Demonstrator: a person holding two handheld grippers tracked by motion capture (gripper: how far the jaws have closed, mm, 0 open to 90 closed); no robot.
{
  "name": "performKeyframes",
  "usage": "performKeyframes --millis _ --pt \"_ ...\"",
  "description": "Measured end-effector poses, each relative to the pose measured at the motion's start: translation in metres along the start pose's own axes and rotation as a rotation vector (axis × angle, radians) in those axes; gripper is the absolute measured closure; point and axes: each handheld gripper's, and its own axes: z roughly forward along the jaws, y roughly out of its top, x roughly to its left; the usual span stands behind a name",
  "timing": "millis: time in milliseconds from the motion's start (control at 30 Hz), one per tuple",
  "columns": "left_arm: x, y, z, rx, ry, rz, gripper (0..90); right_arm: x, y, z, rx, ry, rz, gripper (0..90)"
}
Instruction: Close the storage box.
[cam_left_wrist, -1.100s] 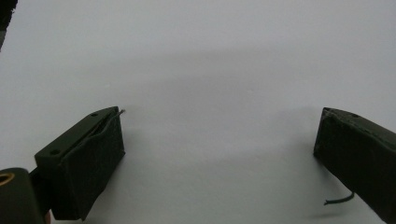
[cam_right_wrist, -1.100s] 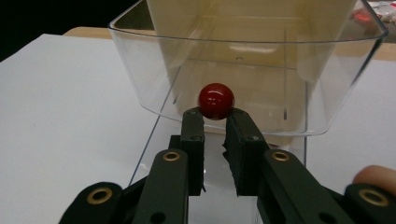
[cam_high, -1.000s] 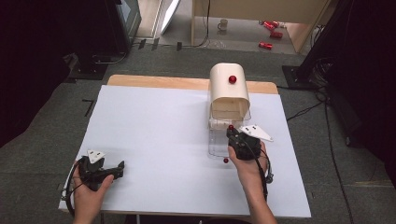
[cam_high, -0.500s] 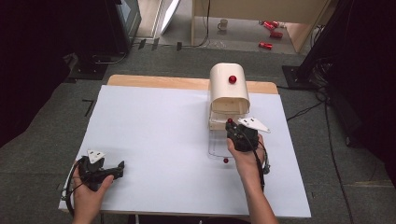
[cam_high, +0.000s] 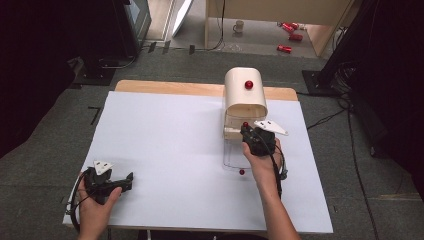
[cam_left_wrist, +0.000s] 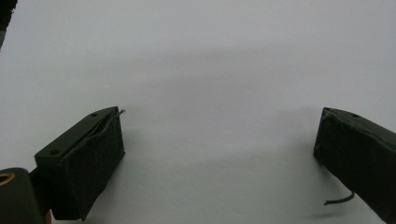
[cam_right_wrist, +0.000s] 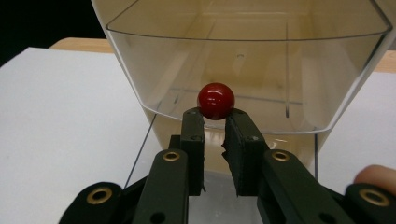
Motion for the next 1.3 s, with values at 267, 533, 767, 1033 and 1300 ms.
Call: performKeyframes --millis 267,533,767,1033,1300 --pt "0.0 0.0 0.0 0.0 0.001 0.001 1.6 -0.004 -0.009 -0.012 0.004 -0.007 -0.002 39.8" --pt "0.0 0.0 0.0 -0.001 0.001 0.001 1.6 -0.005 -0.038 -0.043 0.052 0.006 -0.018 7.1" --pt "0.0 0.0 0.0 -0.001 0.001 0.001 1.6 0.002 -0.063 -0.059 0.052 0.005 -0.015 3.7" --pt "0.0 0.0 0.0 -0.002 0.002 0.001 1.6 0.004 -0.085 -0.064 0.082 -0.008 -0.017 8.1" --pt "0.0 0.0 0.0 -0.001 0.002 0.001 1.6 0.008 -0.104 -0.063 0.076 -0.014 -0.031 32.5"
